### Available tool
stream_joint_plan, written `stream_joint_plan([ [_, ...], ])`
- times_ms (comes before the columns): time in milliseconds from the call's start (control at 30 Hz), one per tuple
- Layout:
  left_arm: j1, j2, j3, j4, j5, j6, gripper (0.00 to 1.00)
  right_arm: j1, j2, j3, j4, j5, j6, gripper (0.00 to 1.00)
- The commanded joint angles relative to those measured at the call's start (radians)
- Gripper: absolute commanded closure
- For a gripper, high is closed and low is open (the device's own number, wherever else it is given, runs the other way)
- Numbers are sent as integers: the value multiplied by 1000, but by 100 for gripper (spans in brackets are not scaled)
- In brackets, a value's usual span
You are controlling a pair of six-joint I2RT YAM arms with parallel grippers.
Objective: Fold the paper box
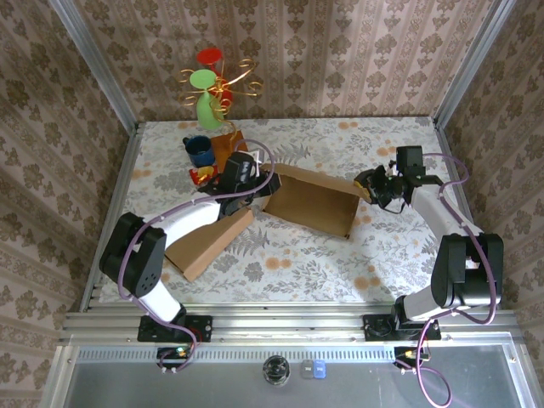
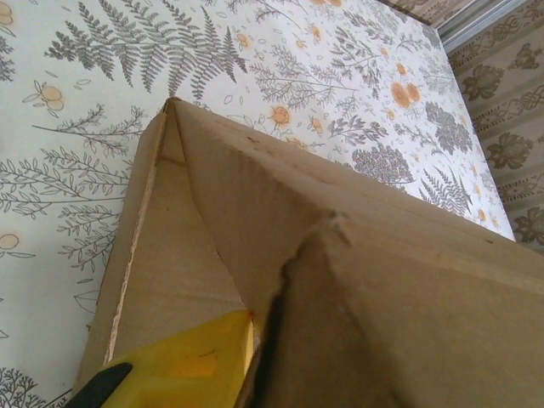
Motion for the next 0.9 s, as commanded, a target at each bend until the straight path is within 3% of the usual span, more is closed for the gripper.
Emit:
stream_joint_plan([
  [0,-11,-28,-25,-12,38,-21,74,7,1,43,-67,40,-105,63],
  [200,-11,-29,-38,-34,65,-43,71,6,32,77,-120,69,-191,62],
  [400,-16,-31,-56,-53,92,-62,61,6,61,111,-146,88,-250,62],
  [700,-27,-78,-79,-76,99,-82,56,8,56,103,-173,92,-257,64],
  [800,-33,-101,-96,-85,88,-97,46,8,54,100,-176,96,-257,64],
  [867,-34,-112,-110,-82,89,-107,45,8,53,100,-183,101,-260,64],
])
